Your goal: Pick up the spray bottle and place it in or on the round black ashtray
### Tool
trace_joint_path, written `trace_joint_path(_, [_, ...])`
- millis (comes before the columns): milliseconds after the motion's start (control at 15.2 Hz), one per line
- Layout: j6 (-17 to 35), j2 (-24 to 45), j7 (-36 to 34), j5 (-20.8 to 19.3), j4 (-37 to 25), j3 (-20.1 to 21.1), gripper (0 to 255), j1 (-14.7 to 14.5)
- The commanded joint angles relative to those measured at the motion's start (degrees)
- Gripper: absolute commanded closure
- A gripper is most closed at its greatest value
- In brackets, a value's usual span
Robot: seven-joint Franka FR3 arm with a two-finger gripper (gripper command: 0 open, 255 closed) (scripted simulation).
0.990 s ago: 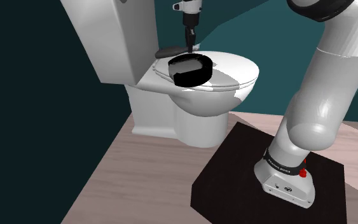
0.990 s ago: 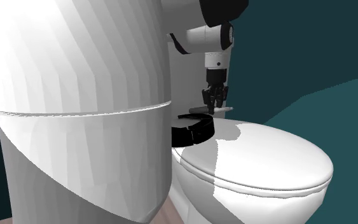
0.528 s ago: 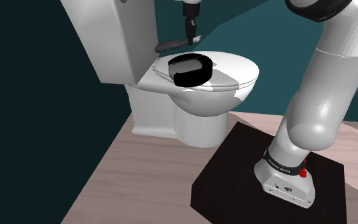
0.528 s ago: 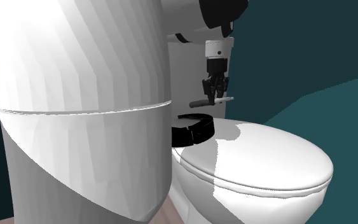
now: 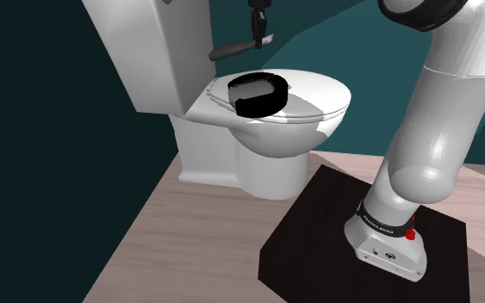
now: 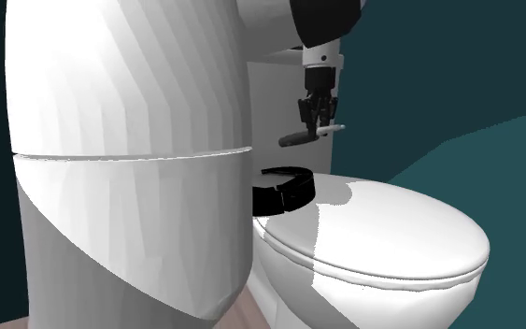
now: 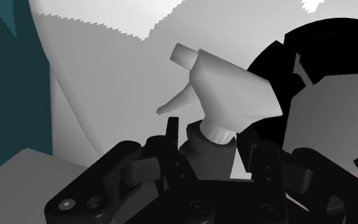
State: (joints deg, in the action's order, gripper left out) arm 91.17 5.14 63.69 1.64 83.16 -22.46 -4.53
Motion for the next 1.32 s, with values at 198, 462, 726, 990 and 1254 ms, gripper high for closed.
trace_joint_path(198, [0.28, -7.54, -3.24, -3.00, 7.31, 1.39, 255, -2.02])
trace_joint_path(462, [0.99, -17.17, -7.67, -6.15, 17.25, 4.07, 255, -3.44])
trace_joint_path(726, [0.46, -25.93, -11.85, -7.98, 25.47, 7.18, 255, -4.01])
trace_joint_path(990, [2.46, -28.57, -12.97, -8.39, 30.13, 7.94, 255, -3.94])
trace_joint_path(1254, [5.48, -29.22, -13.16, -8.62, 33.81, 7.81, 255, -3.81])
